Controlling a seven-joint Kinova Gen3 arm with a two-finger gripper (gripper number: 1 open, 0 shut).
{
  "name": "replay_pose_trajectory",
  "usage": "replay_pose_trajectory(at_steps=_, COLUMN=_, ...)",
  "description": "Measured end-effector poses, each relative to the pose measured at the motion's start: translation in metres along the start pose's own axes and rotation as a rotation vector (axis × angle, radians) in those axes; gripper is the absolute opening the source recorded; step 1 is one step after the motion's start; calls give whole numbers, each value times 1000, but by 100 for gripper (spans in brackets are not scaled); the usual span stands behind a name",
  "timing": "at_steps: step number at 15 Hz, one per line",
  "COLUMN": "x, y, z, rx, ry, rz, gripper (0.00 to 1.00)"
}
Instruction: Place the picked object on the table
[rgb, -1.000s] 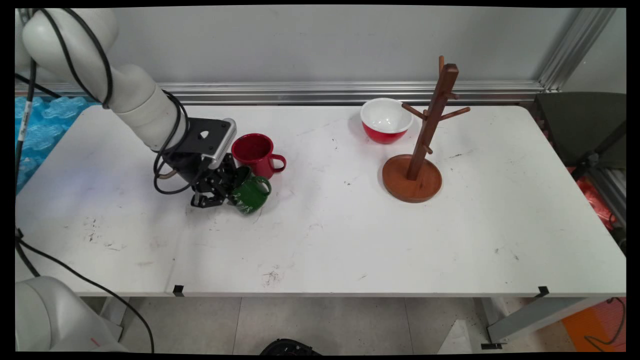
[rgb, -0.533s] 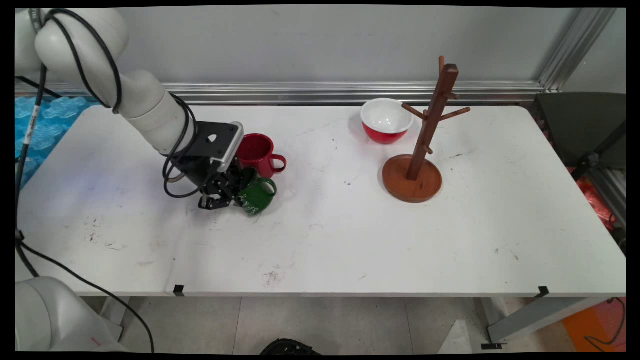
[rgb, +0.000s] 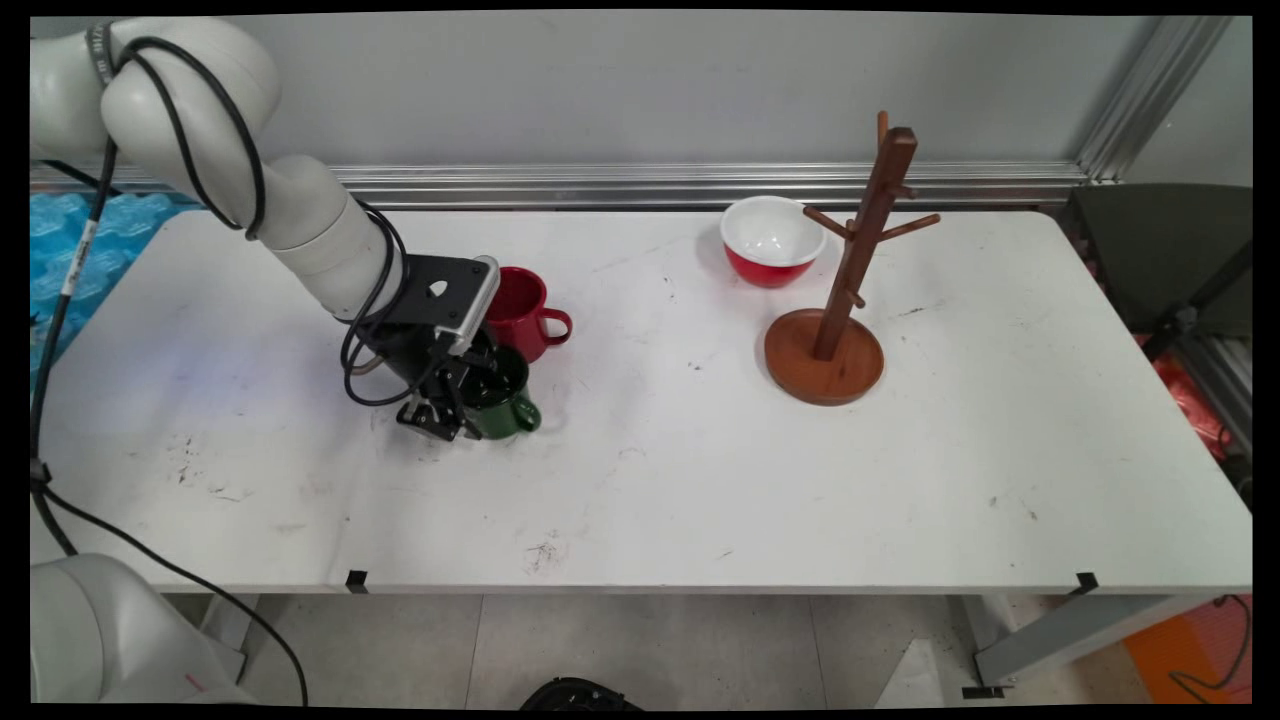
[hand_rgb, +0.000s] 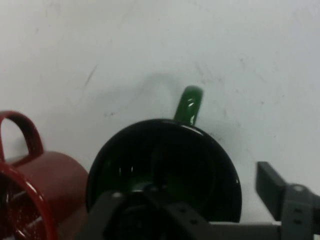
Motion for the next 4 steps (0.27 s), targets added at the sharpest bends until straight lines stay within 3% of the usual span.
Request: replay_pose_trajectory(at_steps=4, x=3, y=-1, z=3, rx=2, ry=5, rz=3, gripper=100)
